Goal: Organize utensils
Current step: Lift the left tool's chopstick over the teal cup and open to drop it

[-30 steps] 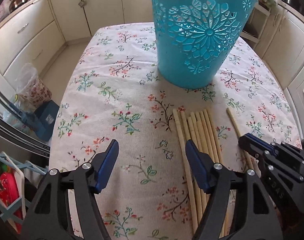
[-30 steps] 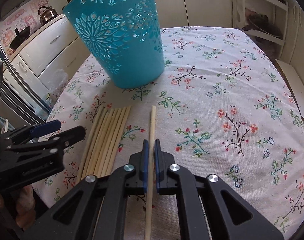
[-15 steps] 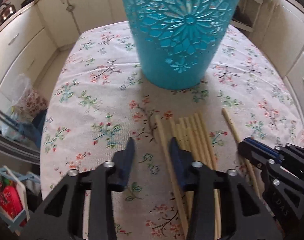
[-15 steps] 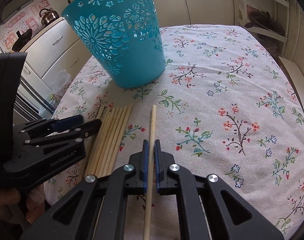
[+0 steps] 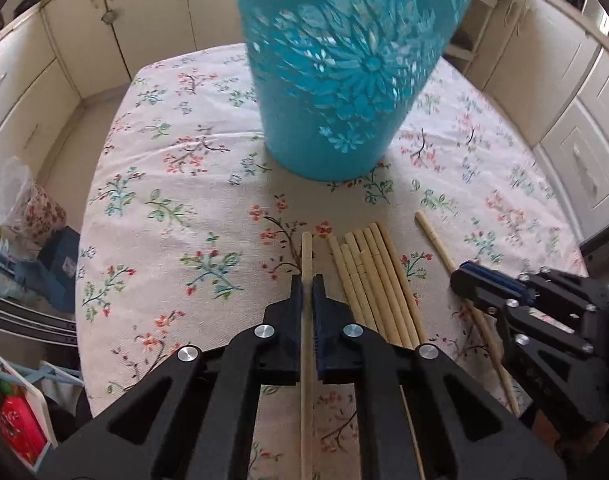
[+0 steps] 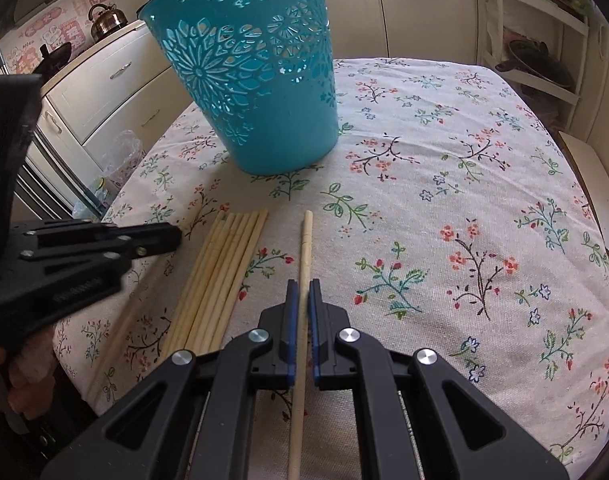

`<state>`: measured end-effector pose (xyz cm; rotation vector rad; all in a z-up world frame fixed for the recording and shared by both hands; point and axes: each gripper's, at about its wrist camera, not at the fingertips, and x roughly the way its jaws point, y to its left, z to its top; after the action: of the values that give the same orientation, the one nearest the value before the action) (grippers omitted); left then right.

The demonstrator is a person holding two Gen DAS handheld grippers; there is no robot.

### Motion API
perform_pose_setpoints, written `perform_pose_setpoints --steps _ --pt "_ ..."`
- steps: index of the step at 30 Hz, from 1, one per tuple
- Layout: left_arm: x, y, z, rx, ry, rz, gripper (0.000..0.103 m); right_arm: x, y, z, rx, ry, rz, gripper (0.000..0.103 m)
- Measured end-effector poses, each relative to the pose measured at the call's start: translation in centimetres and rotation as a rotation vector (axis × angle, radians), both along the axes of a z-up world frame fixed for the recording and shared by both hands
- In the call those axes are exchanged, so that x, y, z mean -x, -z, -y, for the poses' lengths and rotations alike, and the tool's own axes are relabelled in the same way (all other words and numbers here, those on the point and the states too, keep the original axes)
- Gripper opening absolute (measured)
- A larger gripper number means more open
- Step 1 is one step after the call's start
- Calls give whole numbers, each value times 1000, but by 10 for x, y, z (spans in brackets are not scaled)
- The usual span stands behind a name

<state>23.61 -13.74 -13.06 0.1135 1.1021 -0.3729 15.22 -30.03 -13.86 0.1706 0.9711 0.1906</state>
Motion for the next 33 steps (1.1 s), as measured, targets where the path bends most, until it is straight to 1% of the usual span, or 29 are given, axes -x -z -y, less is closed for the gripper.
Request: perform_pose_setpoints --steps 2,3,6,7,9,12,15,16,18,19,21,22,24,26,29,31,33 --pt "4 -15 -12 41 -7 29 5 0 0 0 0 4 -1 6" --pt "6 -29 -20 79 -11 51 5 0 0 0 1 6 -2 6" --pt "8 -66 -35 154 -22 112 5 0 -1 -4 24 4 2 6" --pt "8 -83 -41 193 -27 140 5 0 -1 -5 35 3 5 6" --pt "5 -119 -49 251 -35 221 5 1 -2 -8 58 -1 10 6" --pt "-11 -165 -47 344 -47 316 5 1 -2 -11 80 -2 17 6" --pt "-25 -202 -45 413 -58 409 5 2 -1 -9 72 4 22 6" --pt "-32 -216 -42 437 -65 460 5 3 -1 -9 68 7 24 6" --pt "-40 -232 -37 459 -75 529 5 3 0 -9 63 11 30 6" --pt "-50 -239 -32 476 -90 568 5 3 0 -9 61 12 32 6" --pt "-62 -245 -26 506 -109 599 5 2 1 -9 55 16 36 6" --pt "-72 -244 -19 508 -134 637 5 1 1 -9 51 17 36 6" --pt "-92 -236 -5 500 -157 657 5 -1 2 -7 40 21 37 6" --pt "-109 -224 5 487 -177 658 5 -2 3 -4 26 25 36 6" --pt "-125 -194 20 444 -189 638 5 -3 3 -4 13 27 32 6" --pt "-131 -174 26 411 -190 615 5 -2 2 -3 5 26 30 6" --pt "-132 -164 30 380 -185 603 5 -3 2 -3 0 25 26 6"
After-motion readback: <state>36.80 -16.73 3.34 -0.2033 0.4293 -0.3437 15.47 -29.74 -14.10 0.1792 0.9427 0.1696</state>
